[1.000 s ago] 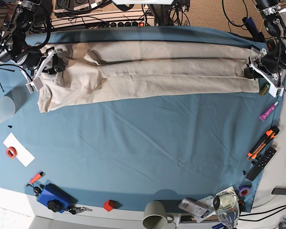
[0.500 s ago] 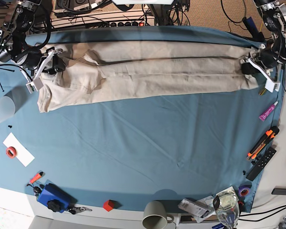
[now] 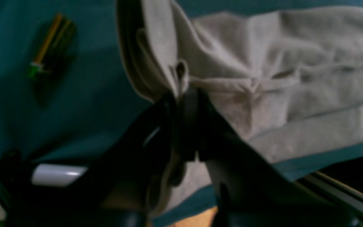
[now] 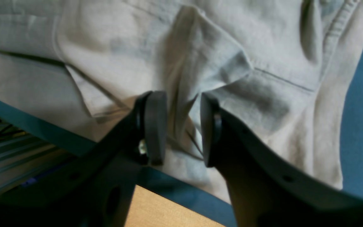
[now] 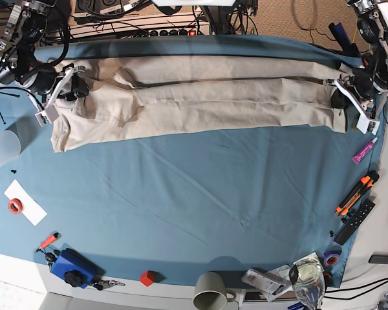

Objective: Fold the T-shirt properly
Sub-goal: 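Lower the hem onto the folded edge and adjust with both grippers, then grasp the folded strip's end with the left gripper and fold it toward the right gripper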

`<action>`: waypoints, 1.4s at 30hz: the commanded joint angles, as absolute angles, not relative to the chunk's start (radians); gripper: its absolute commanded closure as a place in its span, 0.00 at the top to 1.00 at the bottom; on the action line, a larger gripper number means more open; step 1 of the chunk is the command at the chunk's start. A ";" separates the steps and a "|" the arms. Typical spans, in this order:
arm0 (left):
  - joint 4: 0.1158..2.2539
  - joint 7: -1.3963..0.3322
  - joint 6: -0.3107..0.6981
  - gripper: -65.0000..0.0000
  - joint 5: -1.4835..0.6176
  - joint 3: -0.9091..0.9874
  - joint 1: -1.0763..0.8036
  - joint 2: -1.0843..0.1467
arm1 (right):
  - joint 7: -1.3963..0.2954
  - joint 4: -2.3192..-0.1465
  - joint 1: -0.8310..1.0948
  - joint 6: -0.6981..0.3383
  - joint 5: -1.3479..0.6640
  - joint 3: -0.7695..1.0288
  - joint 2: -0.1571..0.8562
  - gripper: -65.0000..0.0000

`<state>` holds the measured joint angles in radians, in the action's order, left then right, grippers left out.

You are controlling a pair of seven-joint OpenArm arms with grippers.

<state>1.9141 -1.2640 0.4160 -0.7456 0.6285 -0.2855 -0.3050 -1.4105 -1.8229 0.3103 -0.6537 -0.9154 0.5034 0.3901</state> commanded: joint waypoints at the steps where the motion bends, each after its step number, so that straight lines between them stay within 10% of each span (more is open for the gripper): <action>1: 1.934 -1.257 0.420 0.00 -0.772 0.632 -0.282 -0.318 | -1.396 -1.840 0.304 -0.654 -0.930 0.513 0.407 0.29; 27: 2.116 -1.274 0.564 0.00 -1.004 0.352 -0.287 -0.139 | -1.333 -1.840 0.302 -0.654 -0.839 0.513 0.407 0.29; 42: 2.100 -1.096 0.526 0.00 -0.577 -0.080 -0.209 -0.017 | -1.324 -1.840 0.302 -0.654 -0.814 0.513 0.407 0.29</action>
<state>2.0865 -1.1202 0.5228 -0.5507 -0.0788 -0.2176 -0.0238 -1.3422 -1.8229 0.3077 -0.6521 -0.8082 0.5034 0.3897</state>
